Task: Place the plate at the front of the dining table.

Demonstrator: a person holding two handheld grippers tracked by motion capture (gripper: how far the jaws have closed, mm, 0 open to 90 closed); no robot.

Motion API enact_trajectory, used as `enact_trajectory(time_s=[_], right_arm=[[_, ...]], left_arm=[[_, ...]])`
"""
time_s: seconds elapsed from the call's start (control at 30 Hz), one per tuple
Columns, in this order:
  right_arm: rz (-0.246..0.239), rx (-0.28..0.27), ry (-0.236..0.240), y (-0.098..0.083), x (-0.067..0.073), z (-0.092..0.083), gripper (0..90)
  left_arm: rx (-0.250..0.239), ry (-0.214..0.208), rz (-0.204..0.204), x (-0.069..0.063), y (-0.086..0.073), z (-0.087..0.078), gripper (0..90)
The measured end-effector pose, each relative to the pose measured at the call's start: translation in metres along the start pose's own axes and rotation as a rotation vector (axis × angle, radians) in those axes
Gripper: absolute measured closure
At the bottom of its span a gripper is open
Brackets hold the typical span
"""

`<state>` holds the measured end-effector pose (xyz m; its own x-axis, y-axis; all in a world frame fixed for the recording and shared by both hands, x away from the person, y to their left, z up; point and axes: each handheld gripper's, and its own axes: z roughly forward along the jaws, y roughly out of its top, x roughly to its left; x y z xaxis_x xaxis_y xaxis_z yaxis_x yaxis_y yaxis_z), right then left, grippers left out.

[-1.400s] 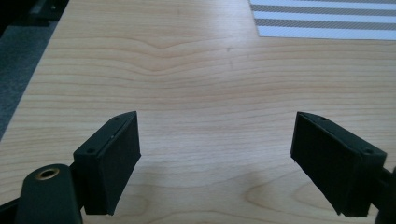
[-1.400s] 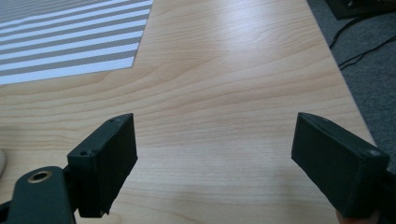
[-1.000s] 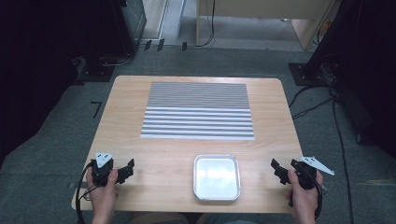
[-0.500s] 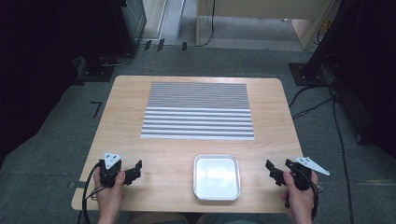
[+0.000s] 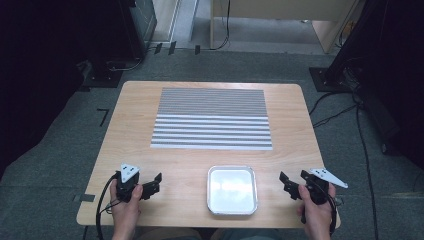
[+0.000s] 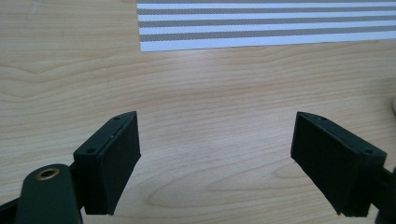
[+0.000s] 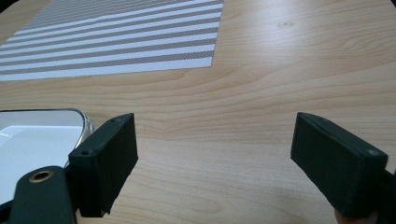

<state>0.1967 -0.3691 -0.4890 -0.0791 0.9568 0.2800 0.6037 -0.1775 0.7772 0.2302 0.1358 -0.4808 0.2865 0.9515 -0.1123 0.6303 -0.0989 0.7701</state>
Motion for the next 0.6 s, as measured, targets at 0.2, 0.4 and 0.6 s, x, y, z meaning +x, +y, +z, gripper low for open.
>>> enact_trajectory(time_s=[0.2, 0.4, 0.6], right_arm=[[-0.007, 0.001, 0.013, -0.001, 0.006, 0.001, 14.5], [-0.013, 0.000, 0.022, -0.001, 0.012, 0.001, 14.5], [-0.009, -0.003, 0.037, -0.002, 0.018, 0.001, 14.6]], left_arm=[[0.005, -0.019, 0.010, -0.009, 0.000, 0.002, 15.9], [0.001, -0.047, 0.023, -0.021, 0.001, 0.004, 15.9], [0.001, -0.073, 0.037, -0.033, 0.000, 0.006, 15.9]])
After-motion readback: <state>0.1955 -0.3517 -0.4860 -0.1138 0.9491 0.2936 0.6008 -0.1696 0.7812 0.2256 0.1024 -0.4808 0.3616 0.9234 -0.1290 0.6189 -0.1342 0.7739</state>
